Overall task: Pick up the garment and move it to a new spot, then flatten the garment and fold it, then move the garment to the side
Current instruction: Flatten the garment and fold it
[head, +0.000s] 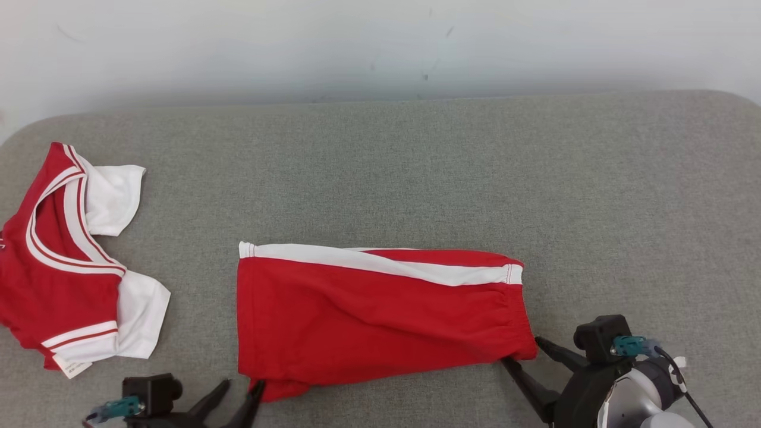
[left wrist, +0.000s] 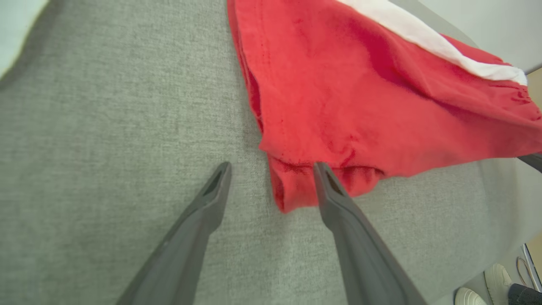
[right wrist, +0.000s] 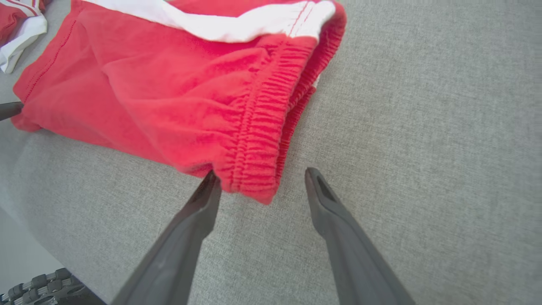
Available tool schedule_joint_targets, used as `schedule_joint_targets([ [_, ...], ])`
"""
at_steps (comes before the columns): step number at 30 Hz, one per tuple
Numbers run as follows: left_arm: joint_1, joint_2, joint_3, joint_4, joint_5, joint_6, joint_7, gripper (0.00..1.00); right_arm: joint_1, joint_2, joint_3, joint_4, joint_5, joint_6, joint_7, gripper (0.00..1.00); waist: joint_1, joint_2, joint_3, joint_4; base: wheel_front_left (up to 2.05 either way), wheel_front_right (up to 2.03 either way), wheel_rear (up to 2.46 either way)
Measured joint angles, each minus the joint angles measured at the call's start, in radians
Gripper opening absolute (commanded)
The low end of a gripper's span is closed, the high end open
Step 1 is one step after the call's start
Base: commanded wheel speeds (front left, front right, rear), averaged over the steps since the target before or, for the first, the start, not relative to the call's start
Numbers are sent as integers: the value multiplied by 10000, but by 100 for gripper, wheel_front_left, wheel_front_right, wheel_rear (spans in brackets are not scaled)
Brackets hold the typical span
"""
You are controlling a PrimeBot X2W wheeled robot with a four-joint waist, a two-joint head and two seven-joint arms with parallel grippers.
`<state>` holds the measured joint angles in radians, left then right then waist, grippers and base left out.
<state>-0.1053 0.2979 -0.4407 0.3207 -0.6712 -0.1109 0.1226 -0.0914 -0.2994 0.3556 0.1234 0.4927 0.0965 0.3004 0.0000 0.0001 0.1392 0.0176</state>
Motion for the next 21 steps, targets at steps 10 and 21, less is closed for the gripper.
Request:
schedule_joint_targets([
  [10, 310, 650, 874, -1498, 508, 694, -1467, 100, 516, -155, -1057, -830, 328, -514, -771, 100, 0, 0, -214, 254, 0, 0, 0],
  [21, 667, 48, 1174, -2836, 826, 1126, -3200, 100, 1439, 209, -1567, -1586, 414, -1241, -1645, 100, 1, -1, -723, 590, 0, 0, 0],
])
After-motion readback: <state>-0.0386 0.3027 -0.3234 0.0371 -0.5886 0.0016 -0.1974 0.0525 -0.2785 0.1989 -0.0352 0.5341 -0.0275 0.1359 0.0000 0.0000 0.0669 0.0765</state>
